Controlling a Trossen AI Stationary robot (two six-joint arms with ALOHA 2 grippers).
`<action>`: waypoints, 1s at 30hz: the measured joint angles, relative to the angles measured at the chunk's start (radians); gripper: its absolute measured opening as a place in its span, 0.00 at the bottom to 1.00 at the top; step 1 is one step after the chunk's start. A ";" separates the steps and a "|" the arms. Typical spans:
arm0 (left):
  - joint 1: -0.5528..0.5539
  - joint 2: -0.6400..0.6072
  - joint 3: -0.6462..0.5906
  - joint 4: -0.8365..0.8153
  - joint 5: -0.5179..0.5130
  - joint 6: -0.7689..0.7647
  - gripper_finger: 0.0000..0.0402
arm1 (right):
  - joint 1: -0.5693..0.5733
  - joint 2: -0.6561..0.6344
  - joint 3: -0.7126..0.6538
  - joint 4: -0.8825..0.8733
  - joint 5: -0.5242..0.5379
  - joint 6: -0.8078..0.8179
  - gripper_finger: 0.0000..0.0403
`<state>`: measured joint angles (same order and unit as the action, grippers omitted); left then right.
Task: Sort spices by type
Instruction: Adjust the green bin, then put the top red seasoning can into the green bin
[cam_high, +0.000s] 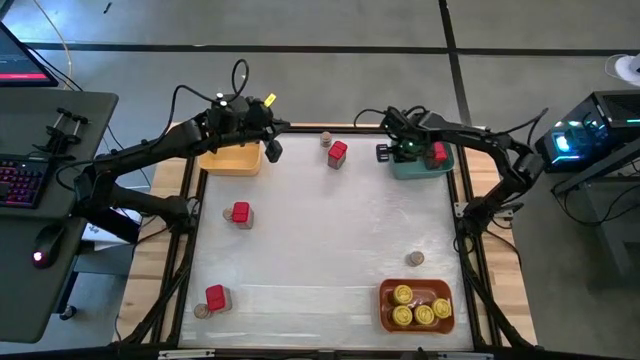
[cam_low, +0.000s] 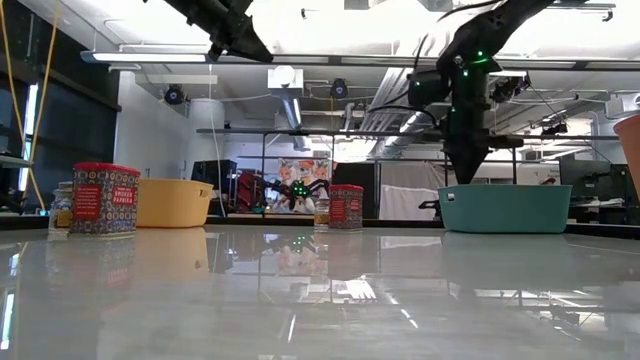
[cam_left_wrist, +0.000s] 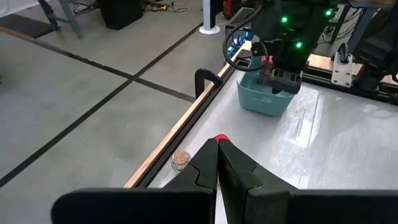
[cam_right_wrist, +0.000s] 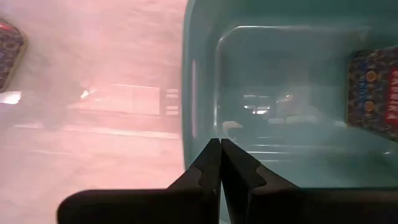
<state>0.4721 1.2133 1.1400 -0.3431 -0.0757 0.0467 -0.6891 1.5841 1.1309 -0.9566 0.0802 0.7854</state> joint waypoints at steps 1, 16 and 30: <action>0.000 0.000 0.000 0.000 0.000 0.000 0.00 | 0.004 0.002 0.000 0.006 -0.001 0.001 0.00; 0.000 0.000 0.000 -0.005 0.000 0.010 0.00 | 0.018 0.057 0.000 0.161 -0.059 0.059 0.00; 0.000 0.000 0.000 -0.047 -0.011 0.010 0.00 | 0.008 -0.073 0.080 0.209 -0.024 -0.026 0.00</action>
<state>0.4722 1.2137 1.1400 -0.3905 -0.0872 0.0570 -0.6814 1.5112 1.2107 -0.7472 0.0567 0.7590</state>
